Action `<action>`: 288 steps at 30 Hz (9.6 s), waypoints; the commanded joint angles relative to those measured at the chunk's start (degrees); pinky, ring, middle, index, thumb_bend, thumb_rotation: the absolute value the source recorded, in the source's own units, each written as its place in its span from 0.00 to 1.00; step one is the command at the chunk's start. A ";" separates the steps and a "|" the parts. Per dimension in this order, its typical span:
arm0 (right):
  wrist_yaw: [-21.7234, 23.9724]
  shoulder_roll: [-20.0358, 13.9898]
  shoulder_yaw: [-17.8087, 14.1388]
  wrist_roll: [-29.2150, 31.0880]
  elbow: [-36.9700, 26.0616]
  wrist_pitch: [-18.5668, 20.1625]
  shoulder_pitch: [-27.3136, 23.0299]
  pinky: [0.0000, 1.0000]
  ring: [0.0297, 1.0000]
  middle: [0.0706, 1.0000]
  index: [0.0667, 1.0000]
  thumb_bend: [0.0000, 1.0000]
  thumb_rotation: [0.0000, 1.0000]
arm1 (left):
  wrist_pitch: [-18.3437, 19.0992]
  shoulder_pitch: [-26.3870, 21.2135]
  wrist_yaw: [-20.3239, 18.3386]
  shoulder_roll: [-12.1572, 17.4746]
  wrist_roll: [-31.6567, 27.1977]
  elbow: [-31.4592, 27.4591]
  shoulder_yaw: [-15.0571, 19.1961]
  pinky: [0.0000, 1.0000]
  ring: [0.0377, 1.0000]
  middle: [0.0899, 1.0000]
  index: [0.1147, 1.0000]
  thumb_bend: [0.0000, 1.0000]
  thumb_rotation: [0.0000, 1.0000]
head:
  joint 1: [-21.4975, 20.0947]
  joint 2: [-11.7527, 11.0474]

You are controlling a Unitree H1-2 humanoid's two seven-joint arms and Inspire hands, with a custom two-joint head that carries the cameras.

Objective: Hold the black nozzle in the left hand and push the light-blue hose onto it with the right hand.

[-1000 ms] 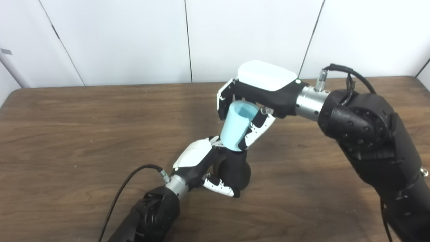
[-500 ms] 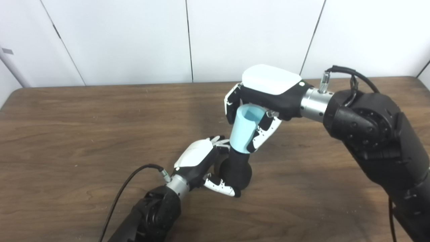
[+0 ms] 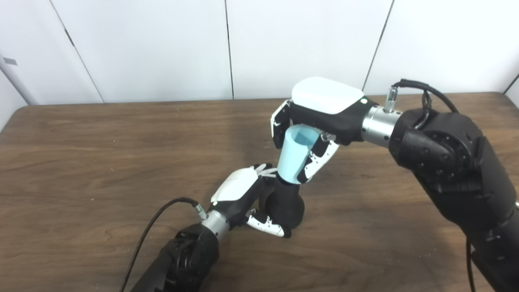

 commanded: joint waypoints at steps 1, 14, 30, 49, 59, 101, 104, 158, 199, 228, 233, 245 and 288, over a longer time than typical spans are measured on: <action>0.31 0.46 -0.92 2.31 -1.25 0.88 -1.68 0.30 0.41 0.46 0.44 0.50 0.00 | 5.32 3.34 -6.21 0.99 2.23 5.37 -3.03 1.00 1.00 0.88 0.41 0.52 0.05 | -0.01 0.04; 1.82 1.15 -1.62 6.92 -0.94 6.97 -2.35 0.31 0.42 0.47 0.44 0.50 0.00 | 5.08 2.97 -6.02 0.61 1.73 6.24 -2.93 1.00 1.00 0.88 0.41 0.52 0.05 | -0.12 0.37; -0.26 0.31 0.26 5.18 0.16 3.03 -0.98 0.31 0.43 0.47 0.44 0.50 0.00 | 5.78 2.43 -6.36 0.15 2.22 6.25 -3.35 1.00 1.00 0.88 0.41 0.52 0.05 | 0.27 0.36; -9.75 0.97 0.46 2.54 3.39 -9.09 2.88 0.31 0.42 0.47 0.45 0.50 0.00 | 6.41 2.65 -6.59 0.49 2.14 5.22 -3.99 1.00 1.00 0.88 0.41 0.52 0.05 | 0.21 0.95; -11.70 -0.11 -2.59 4.22 8.04 -11.64 3.61 0.31 0.42 0.47 0.45 0.50 0.00 | 6.41 2.48 -6.90 0.65 1.78 5.01 -3.94 1.00 1.00 0.87 0.41 0.52 0.05 | 0.25 1.41; 1.78 -4.44 2.13 4.08 -3.09 0.97 0.07 0.76 0.78 0.79 0.69 0.98 0.12 | 7.01 2.24 -7.14 0.36 2.09 4.90 -3.97 1.00 1.00 0.87 0.41 0.52 0.05 | 0.02 2.04; 3.57 -5.27 2.20 3.37 -3.07 1.18 -1.32 0.78 0.80 0.81 0.70 1.00 0.16 | 6.78 2.14 -6.99 0.26 1.87 5.27 -3.89 1.00 1.00 0.87 0.41 0.52 0.05 | 0.21 1.98; -9.02 -10.51 -12.69 14.37 -8.10 -15.61 17.36 1.00 1.00 1.00 0.96 0.73 1.00 | 6.20 5.06 -3.73 0.68 3.09 3.73 -0.57 1.00 1.00 0.87 0.41 0.52 0.05 | 0.33 1.50; -15.09 -5.99 -13.29 14.01 -6.95 -22.37 20.03 1.00 1.00 1.00 0.97 0.64 0.99 | 5.95 4.34 -5.43 0.50 1.90 5.07 -0.06 1.00 1.00 0.86 0.41 0.52 0.05 | 0.52 1.87; -14.60 -4.72 -9.56 10.34 -4.53 -23.90 22.57 1.00 1.00 1.00 0.97 0.68 1.00 | 5.80 3.97 -5.97 0.96 2.17 4.64 -0.24 1.00 1.00 0.86 0.41 0.52 0.05 | 0.35 2.16; -14.02 -4.93 -8.97 10.15 -6.51 -24.01 22.34 1.00 1.00 1.00 0.97 0.68 1.00 | 5.74 3.95 -6.06 1.07 2.01 4.77 -0.20 1.00 1.00 0.86 0.41 0.52 0.05 | 0.35 2.16; -15.00 -6.41 -9.41 8.52 -4.87 -28.02 22.12 1.00 1.00 1.00 0.97 0.67 1.00 | 6.51 3.67 -6.67 0.83 1.90 4.55 -0.33 1.00 1.00 0.86 0.41 0.52 0.05 | 0.14 2.41; -15.13 -4.61 -9.64 8.67 -3.28 -25.68 23.21 1.00 1.00 1.00 0.96 0.67 1.00 | 6.88 3.44 -7.15 0.79 2.00 4.36 -0.69 1.00 1.00 0.86 0.41 0.52 0.05 | 0.20 2.97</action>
